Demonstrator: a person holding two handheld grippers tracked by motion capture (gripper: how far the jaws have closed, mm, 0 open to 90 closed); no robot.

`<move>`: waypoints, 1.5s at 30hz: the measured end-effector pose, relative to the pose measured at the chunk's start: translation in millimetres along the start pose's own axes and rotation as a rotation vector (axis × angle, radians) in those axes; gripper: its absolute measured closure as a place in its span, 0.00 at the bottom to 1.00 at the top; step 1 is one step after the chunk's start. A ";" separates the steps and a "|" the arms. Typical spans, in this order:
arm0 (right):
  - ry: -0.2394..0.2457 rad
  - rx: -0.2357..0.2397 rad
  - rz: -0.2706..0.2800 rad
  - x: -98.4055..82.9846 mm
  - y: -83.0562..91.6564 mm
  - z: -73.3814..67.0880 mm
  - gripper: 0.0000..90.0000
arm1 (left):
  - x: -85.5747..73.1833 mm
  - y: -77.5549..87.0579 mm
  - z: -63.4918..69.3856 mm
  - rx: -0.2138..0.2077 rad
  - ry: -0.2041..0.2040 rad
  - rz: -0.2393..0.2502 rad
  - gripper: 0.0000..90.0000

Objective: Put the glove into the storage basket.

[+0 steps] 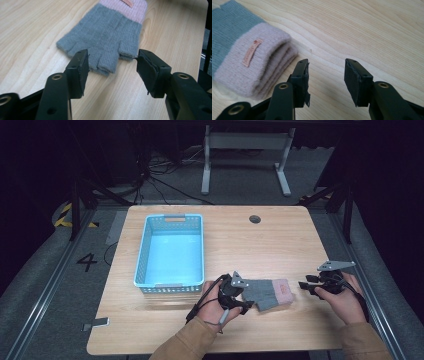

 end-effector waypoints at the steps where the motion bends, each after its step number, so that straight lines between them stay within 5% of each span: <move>1: -0.008 0.001 0.004 -0.1 0.0 0.7 0.62 | 1.3 0.4 0.2 -0.002 0.002 -0.001 0.46; 8: -0.021 0.000 0.025 2.3 3.7 5.2 0.61 | 14.8 -6.4 -3.1 -0.016 0.003 0.026 0.38; 23: -0.037 0.026 0.050 9.1 7.5 5.0 0.60 | 40.7 -47.6 -8.9 -0.015 -0.015 0.038 0.25; 32: -0.052 0.032 0.062 10.6 10.3 6.4 0.58 | 45.3 -72.9 -11.2 -0.012 -0.010 0.051 0.22; 45: -0.052 0.057 0.071 12.0 10.1 3.2 0.56 | 37.4 -96.0 -14.1 0.021 -0.018 -0.015 0.21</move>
Point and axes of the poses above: each handheld gripper's, and its own axes: y roughly backward along the jaws, x roughly out of its top, z roughly to its right, the point moved 9 cm from there along -y, roughly forward along the jaws, and after that the axes turned 6 degrees about -x, right-handed, at the moved point
